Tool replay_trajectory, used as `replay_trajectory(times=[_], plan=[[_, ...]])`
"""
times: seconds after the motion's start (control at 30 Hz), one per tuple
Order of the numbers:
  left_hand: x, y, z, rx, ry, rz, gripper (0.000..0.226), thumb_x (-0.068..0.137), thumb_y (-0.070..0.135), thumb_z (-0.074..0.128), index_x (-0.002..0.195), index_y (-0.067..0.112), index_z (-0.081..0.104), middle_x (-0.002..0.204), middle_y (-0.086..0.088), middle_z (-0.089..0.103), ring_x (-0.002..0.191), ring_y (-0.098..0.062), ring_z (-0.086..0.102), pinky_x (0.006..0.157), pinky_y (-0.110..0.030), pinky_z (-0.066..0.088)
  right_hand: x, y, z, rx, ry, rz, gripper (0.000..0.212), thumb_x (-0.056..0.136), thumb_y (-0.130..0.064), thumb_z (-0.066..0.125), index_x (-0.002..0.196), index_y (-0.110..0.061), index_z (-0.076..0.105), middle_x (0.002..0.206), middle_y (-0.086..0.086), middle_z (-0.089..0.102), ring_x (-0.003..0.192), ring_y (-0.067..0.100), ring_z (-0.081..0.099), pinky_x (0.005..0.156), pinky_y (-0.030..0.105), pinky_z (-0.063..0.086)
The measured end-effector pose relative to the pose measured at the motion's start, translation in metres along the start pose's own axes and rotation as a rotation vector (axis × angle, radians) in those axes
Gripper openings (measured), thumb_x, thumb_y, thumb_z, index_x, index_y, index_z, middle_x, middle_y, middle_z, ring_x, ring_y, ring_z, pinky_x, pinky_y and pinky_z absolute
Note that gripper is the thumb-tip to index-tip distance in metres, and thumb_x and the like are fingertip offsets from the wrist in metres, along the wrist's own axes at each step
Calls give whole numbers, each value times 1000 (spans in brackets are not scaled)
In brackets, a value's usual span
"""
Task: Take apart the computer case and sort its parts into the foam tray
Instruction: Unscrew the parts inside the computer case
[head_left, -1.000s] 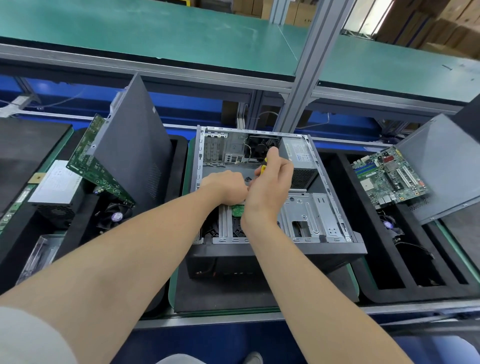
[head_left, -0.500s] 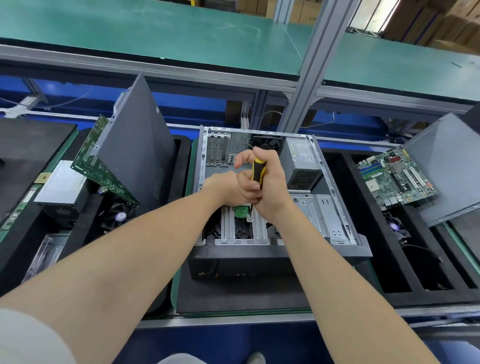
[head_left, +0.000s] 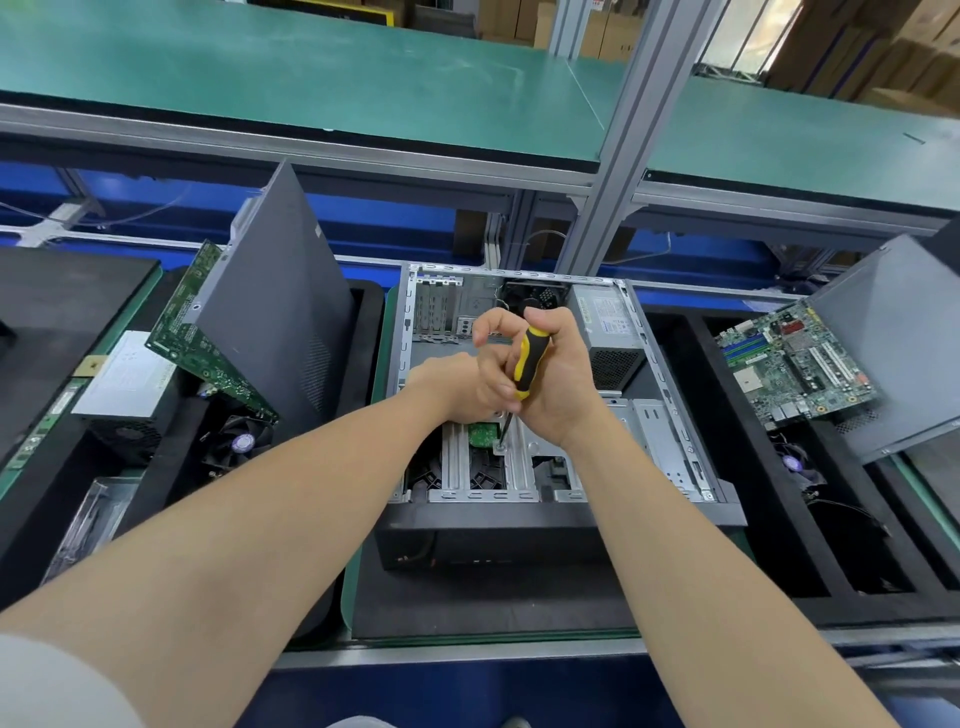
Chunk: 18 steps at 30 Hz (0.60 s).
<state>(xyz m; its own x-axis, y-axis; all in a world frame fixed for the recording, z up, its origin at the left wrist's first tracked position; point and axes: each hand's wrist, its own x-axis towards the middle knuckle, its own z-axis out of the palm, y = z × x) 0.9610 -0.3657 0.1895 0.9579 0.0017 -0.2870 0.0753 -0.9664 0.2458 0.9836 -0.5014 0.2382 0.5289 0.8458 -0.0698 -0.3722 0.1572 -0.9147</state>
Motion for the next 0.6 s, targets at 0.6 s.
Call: replay_trajectory(times=[0.6], plan=[[-3, 11, -6, -60, -50, -173, 32, 64, 40, 36, 80, 19, 54, 82, 0, 62, 79, -26, 63, 76, -39, 52, -5, 28, 71, -128, 1180, -354, 37, 93, -51, 52, 72, -20, 57, 66, -9, 53, 67, 13, 49, 68, 36, 42]])
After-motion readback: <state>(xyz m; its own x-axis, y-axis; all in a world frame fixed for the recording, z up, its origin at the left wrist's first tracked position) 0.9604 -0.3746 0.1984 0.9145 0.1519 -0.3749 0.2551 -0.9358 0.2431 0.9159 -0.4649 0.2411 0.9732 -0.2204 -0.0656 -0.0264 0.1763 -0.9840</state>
